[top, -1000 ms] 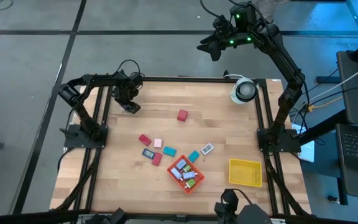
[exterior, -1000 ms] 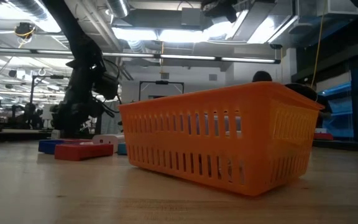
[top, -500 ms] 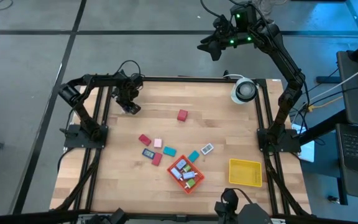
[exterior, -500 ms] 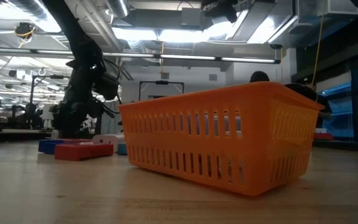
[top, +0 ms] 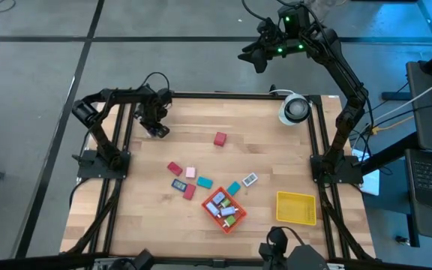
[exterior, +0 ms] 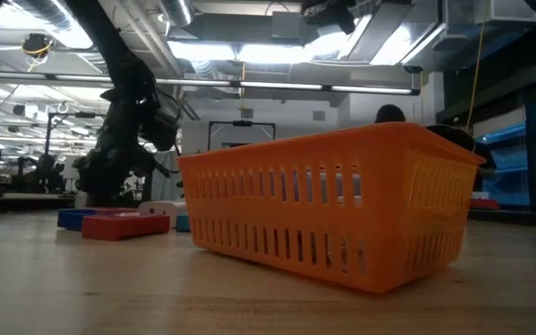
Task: Pick & Place Office items
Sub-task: Put the violet charger adapter into the orange bin
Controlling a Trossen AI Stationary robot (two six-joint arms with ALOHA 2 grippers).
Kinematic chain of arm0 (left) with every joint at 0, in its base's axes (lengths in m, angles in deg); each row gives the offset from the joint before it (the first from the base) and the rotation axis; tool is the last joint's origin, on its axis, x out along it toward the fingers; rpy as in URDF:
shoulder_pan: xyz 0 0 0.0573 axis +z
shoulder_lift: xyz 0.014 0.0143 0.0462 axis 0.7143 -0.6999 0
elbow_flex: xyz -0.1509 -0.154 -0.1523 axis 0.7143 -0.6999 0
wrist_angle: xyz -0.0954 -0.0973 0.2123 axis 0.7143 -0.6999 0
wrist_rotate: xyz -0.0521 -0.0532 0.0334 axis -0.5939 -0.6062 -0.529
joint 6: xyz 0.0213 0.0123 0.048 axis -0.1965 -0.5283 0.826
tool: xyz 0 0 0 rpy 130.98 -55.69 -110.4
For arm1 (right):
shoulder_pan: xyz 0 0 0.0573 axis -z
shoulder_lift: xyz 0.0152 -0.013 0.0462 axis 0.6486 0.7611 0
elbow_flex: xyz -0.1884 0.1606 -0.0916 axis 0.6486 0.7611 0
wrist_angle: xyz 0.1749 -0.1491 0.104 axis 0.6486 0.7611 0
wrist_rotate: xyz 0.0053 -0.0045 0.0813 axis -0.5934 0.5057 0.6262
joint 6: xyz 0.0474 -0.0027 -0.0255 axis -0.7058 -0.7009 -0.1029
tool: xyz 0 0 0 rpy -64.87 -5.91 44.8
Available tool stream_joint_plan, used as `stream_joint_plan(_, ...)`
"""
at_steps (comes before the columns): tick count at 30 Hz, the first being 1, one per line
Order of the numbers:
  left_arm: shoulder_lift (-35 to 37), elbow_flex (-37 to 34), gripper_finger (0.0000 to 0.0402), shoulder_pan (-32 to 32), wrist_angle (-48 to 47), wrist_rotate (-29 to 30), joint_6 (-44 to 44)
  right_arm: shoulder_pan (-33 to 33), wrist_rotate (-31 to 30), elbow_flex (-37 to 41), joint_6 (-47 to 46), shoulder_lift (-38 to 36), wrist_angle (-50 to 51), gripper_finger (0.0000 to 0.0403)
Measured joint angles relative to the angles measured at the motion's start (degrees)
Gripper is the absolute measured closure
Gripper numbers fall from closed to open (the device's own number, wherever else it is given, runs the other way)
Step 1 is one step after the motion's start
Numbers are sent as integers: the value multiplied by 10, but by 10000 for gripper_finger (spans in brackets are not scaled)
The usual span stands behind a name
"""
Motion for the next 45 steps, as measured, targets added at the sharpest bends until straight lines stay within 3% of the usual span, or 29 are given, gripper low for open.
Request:
stream_joint_plan(9, 4, 159, 272, -18, 29, -87, 7, 0, 0, 0, 0, 0, 0, 192)
stream_joint_plan(19, 5, 335, 272, -175, 61, -151, 32, 2, 0, 0, 5, 0, 0, 192)
stream_joint_plan(25, 5, 347, 272, -301, 104, -152, 32, 8, 2, 0, 3, 0, 0, 192)
stream_joint_plan(33, -19, 329, 272, -476, 245, -156, 29, 13, 2, 0, -7, 0, 0, 192)
stream_joint_plan(40, -90, 328, 272, -569, 295, -188, 27, 13, 2, 0, -16, 0, 0, 192)
stream_joint_plan(45, -101, 328, 272, -610, 335, -194, 28, 13, 1, 0, -40, 0, 0, 192)
